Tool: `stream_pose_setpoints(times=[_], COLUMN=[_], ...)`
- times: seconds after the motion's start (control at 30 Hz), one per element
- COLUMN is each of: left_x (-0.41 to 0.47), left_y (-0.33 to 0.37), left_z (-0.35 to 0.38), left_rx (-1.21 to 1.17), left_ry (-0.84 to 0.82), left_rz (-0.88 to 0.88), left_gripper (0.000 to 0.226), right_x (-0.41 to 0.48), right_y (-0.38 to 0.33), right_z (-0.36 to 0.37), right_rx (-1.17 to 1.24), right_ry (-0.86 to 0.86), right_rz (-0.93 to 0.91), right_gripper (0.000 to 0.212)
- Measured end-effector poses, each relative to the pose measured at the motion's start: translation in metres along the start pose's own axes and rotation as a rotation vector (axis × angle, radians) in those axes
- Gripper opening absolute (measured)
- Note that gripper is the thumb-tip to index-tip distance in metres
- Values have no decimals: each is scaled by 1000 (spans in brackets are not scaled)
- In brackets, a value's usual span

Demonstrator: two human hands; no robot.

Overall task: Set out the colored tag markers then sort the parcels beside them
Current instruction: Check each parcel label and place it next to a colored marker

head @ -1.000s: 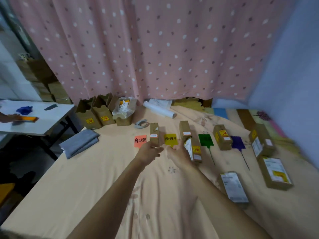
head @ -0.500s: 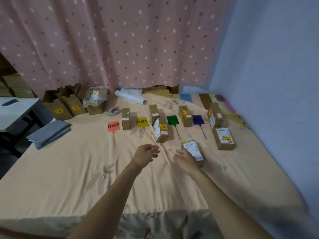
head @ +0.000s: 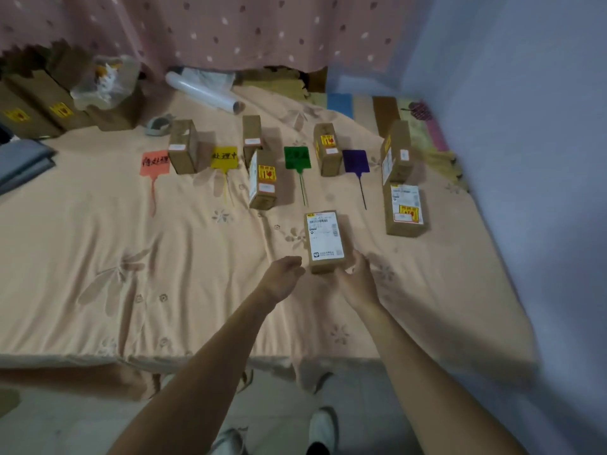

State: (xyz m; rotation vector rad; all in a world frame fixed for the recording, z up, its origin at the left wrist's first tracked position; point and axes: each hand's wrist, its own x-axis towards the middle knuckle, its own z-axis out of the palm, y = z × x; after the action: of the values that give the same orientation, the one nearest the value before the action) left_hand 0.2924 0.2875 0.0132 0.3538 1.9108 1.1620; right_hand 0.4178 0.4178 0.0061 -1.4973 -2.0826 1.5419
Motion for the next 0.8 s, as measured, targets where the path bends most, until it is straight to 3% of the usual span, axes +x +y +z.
stream_pose_setpoints(times=[0.07,0.17,0.37,0.5,0.67,0.8], left_x=[8,18,5,-18,-59,-102], left_y=[2,1,13,50,127,185], left_z=[14,26,28,20,-18,-38], left_rx=[39,29,-104,-112,-184,-341], left_ry=[-27,-61,-26,-4,221,256], left_rz=[-3,12,64,211,470,589], left_gripper=[42,37,45,51,18,38], right_x=[14,25,19,-2,-36,-73], right_y=[4,7,-4,-47,-130,-188], right_z=[-2,-1,-7,-26,-63,-77], right_rx=[98,166,338,496,738,970], right_ry=[-118,-195,23,112,-14,-145], right_rz=[62,85,39,-60,-181,-294], right_gripper=[69,48,35,27,28,31])
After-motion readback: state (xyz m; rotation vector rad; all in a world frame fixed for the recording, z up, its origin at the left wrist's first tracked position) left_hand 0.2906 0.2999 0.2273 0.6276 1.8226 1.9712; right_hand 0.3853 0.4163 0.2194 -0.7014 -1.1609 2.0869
